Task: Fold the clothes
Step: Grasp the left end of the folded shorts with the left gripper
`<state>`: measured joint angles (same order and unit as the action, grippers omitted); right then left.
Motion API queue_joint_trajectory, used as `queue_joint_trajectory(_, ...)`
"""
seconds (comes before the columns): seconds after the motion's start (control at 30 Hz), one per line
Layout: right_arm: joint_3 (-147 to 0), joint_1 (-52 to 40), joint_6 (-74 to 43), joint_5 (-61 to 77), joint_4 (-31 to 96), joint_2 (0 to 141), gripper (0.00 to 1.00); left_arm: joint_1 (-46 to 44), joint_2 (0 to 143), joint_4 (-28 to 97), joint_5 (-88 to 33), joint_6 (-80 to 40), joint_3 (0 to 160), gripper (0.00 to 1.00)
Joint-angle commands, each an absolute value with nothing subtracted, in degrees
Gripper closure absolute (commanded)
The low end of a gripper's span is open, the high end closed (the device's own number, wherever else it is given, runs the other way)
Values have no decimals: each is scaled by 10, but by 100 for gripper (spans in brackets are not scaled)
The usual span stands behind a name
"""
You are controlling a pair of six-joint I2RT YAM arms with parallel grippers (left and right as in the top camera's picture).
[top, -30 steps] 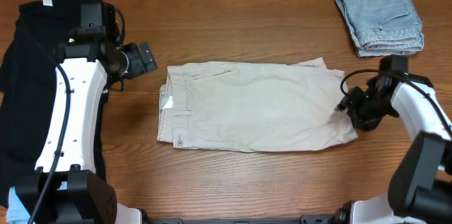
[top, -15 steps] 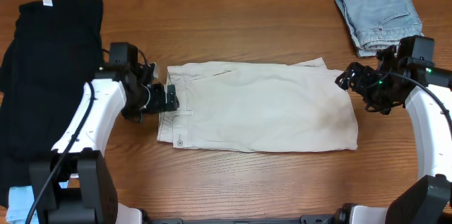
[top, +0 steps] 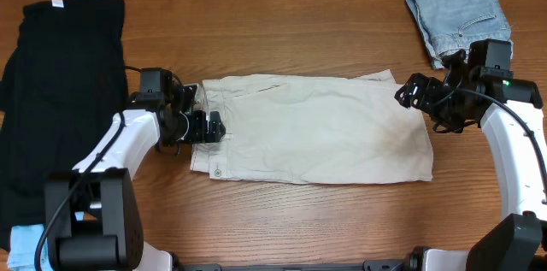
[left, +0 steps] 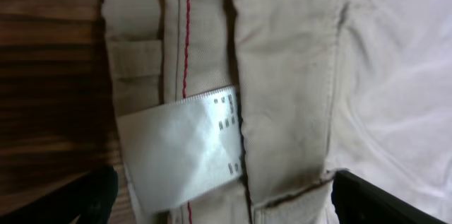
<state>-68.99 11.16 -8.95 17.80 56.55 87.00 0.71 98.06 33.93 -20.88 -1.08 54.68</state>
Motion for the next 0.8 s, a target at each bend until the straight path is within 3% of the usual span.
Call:
queue_joint_trajectory(0.0,-694,109,-85,181,561,868,3,-2,1019,330,-224,-4,540,2)
queue_joint_trajectory(0.2,-694,109,-85,181,561,868,3,-12,1083,326,-231,-31,540,1)
queue_joint_trajectory(0.4,-694,109,-85,182,557,868,6,-54,1136,308,-371,-32,540,5)
queue_joint_trajectory(0.43,-694,109,-85,181,557,868,7,-65,1145,301,-395,-32,540,9)
queue_joint_trajectory(0.5,-694,109,-85,181,558,868,15,-90,1159,287,-428,-32,540,28)
queue_joint_trajectory(0.57,-694,109,-85,182,559,868,18,-109,1166,276,-435,-33,540,59)
queue_joint_trajectory(0.67,-694,109,-85,182,559,868,23,-124,1165,260,-433,-35,542,92)
queue_joint_trajectory(0.77,-694,109,-85,189,558,868,24,-119,1165,247,-434,-50,550,96)
